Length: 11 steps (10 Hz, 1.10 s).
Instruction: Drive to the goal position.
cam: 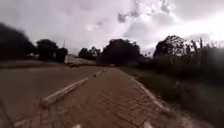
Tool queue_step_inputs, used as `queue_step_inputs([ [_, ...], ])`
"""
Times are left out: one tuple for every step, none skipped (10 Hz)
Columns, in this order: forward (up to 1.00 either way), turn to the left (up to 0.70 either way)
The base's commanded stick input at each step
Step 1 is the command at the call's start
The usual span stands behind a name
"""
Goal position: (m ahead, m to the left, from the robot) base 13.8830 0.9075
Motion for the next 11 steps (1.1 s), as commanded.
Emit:
queue_step_inputs([
  [0.5, 0.0],
  [0.5, 0.0],
  [0.5, 0.0],
  [0.5, 0.0],
  [0.5, 0.0],
  [0.5, 0.0],
  [0.5, 0.0],
  [0.5, 0.0],
  [0.5, 0.0],
  [0.5, 0.0],
  [0.5, 0.0],
])
